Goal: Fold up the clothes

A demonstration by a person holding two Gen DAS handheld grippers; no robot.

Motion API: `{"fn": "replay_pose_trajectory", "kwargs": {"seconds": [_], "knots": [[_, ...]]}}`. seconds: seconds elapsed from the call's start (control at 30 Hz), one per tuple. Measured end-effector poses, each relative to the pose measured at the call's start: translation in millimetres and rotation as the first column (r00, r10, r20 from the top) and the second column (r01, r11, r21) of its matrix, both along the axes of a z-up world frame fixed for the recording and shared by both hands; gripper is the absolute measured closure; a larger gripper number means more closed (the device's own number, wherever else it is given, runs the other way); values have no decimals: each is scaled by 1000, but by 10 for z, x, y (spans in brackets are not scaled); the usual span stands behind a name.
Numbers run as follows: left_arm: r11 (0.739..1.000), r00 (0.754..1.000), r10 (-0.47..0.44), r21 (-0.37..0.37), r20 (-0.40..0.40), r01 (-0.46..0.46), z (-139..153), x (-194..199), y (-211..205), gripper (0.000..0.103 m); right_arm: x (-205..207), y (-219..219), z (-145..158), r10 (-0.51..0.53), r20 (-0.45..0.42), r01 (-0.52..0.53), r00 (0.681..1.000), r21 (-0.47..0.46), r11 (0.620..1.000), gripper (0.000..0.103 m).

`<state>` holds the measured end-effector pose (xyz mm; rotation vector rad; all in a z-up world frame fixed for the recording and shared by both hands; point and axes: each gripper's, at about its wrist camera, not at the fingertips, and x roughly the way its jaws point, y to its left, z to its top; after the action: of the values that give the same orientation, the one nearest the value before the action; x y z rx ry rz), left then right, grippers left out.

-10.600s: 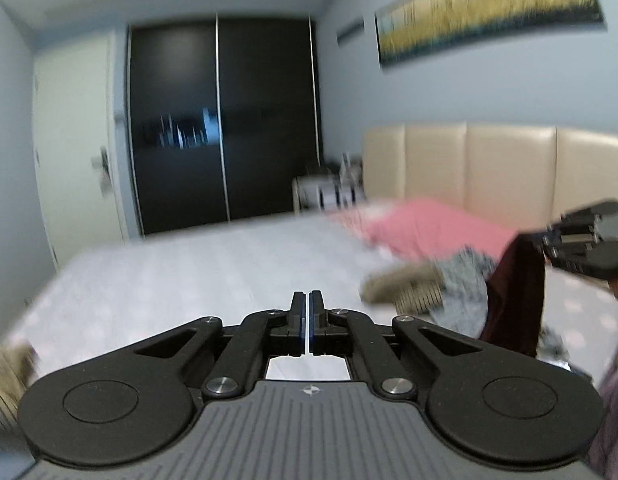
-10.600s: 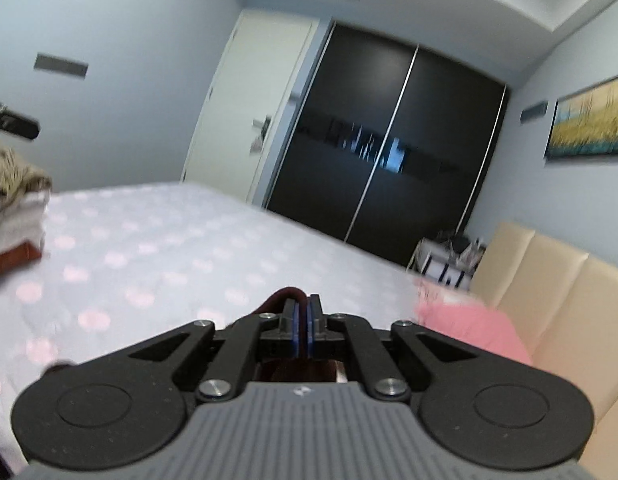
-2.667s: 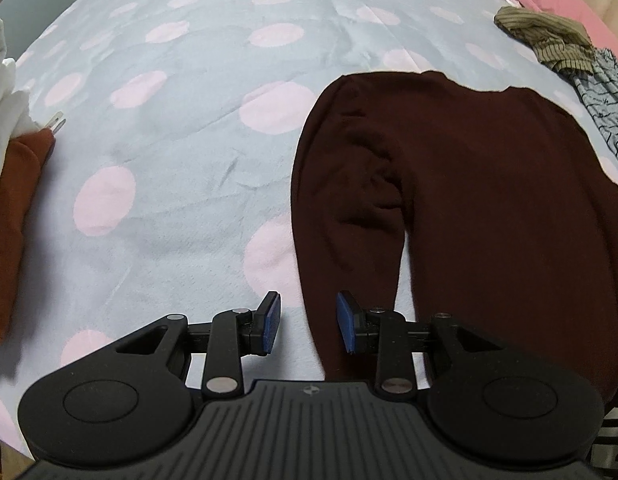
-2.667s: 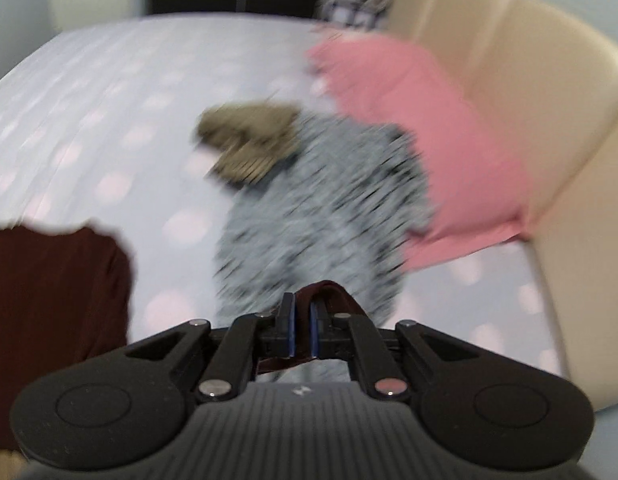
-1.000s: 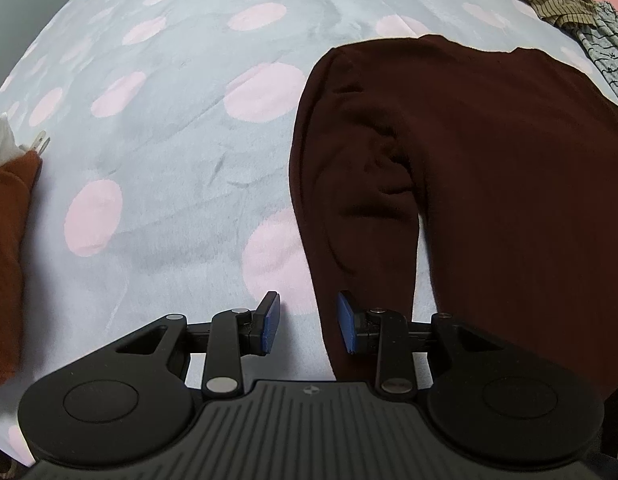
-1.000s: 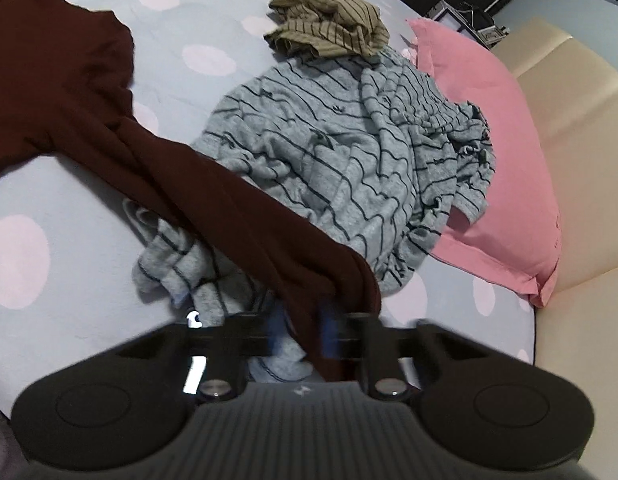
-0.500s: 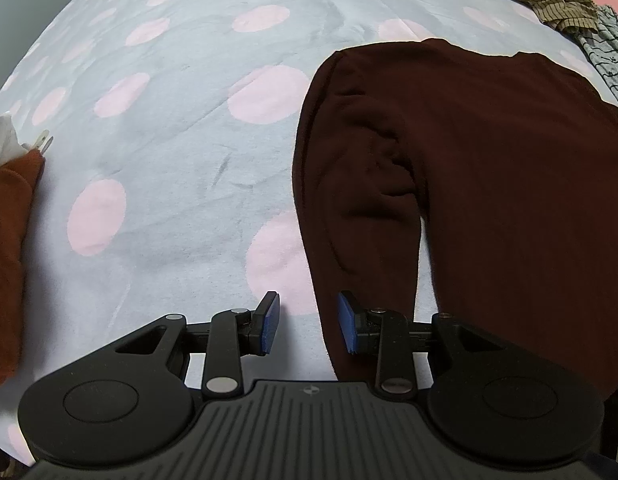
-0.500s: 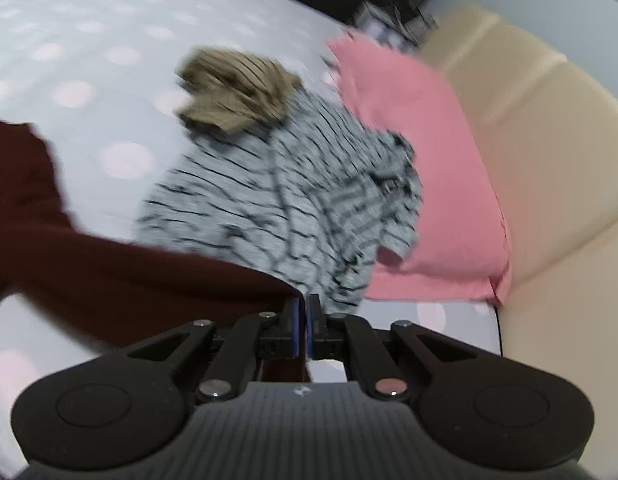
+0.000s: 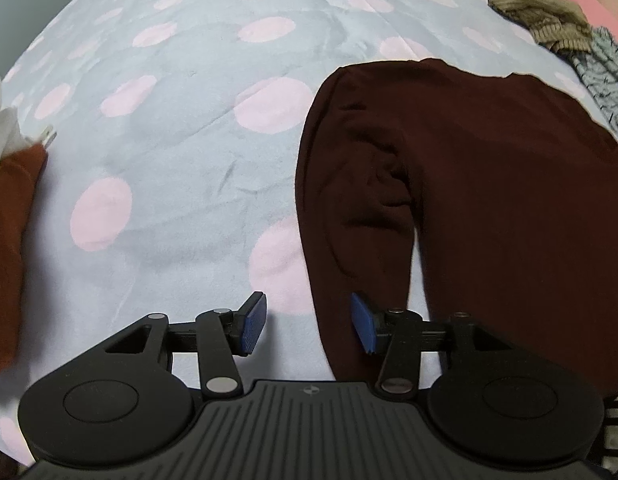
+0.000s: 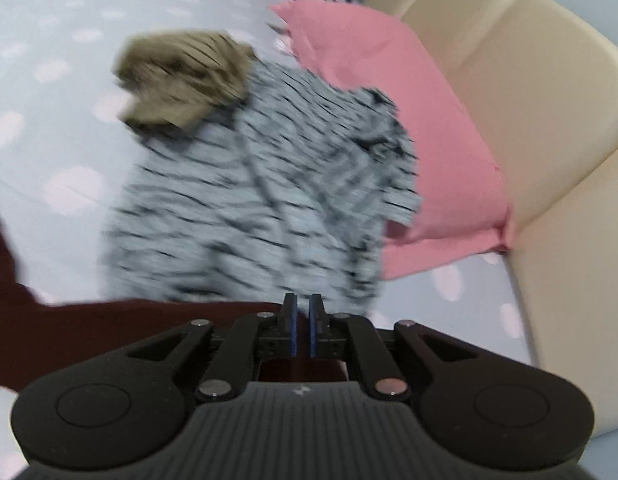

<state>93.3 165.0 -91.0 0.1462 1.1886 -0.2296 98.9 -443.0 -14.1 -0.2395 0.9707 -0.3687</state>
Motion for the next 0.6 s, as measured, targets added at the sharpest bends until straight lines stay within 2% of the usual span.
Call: {"fn": "replay_pose_trajectory", "kwargs": {"seconds": [0.03, 0.1, 0.17, 0.27, 0.33, 0.37, 0.4, 0.43, 0.47, 0.6], "knots": [[1000, 1000, 2, -13, -4, -2, 4, -29, 11, 58, -33, 118, 60, 19, 13, -19, 1000, 47, 999, 91], [999, 1000, 5, -36, -11, -6, 11, -86, 30, 58, -94, 375, 166, 71, 31, -74, 997, 107, 992, 79], [999, 1000, 5, -45, -18, -6, 0, -147, 36, 58, -179, 708, 279, 141, 60, -147, 988, 115, 982, 71], [998, 999, 18, -67, -30, -20, -38, -228, 44, 59, -329, 1142, 396, 221, 106, -237, 969, 174, 956, 69], [995, 999, 42, -94, -31, -44, -73, -255, 56, 68, -453, 1403, 384, 248, 136, -276, 959, 260, 925, 67], [992, 998, 53, -109, -35, -57, -93, -260, 62, 84, -504, 1510, 346, 262, 140, -294, 955, 302, 907, 67], [991, 997, 62, -121, -36, -66, -107, -263, 62, 91, -550, 1615, 286, 278, 139, -309, 950, 333, 891, 67], [989, 997, 66, -127, -32, -69, -111, -263, 53, 92, -588, 1733, 205, 298, 127, -324, 946, 350, 879, 67], [988, 997, 70, -134, -28, -73, -114, -263, 44, 101, -612, 1838, 124, 317, 106, -334, 942, 352, 874, 67], [987, 995, 101, -126, 8, -100, -44, -243, 80, 103, -677, 2140, -122, 366, 49, -358, 929, 364, 860, 67]]}}
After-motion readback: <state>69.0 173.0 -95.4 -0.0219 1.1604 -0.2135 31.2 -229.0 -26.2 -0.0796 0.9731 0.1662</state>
